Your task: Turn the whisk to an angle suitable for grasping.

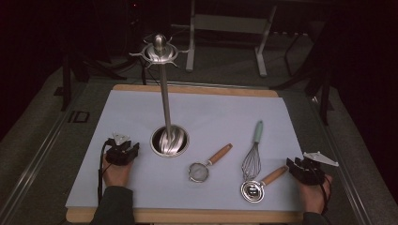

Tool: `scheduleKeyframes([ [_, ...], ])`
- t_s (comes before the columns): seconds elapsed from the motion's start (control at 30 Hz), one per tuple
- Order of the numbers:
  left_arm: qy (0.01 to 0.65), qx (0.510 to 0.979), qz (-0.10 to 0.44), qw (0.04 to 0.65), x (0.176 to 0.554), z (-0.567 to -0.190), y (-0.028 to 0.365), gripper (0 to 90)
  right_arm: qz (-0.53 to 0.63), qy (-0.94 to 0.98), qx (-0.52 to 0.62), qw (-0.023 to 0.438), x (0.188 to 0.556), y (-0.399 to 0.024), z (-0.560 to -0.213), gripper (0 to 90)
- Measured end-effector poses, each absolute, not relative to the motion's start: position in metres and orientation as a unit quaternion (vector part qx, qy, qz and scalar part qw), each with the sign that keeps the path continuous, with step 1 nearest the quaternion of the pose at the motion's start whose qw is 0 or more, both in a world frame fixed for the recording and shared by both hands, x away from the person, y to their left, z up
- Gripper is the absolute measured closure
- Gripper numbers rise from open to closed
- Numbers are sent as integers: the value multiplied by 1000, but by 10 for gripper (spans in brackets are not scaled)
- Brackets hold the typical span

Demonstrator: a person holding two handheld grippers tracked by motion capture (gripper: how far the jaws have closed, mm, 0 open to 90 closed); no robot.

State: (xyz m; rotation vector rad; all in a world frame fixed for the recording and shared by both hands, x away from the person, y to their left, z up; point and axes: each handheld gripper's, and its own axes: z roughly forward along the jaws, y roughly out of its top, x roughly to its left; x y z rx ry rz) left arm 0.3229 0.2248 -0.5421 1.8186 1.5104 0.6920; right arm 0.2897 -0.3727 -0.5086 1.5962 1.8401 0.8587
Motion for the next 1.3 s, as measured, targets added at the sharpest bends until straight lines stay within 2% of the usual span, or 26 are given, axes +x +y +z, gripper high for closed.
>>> scheduleKeyframes([
  [0.43, 578, 697, 267, 331, 323, -542, 224, 615, 307, 735, 558, 231, 325, -344, -481, 622],
  [1.3, 581, 695, 269, 328, 323, -542, 224, 599, 308, 731, 593, 137, 406, -305, -484, 532],
])
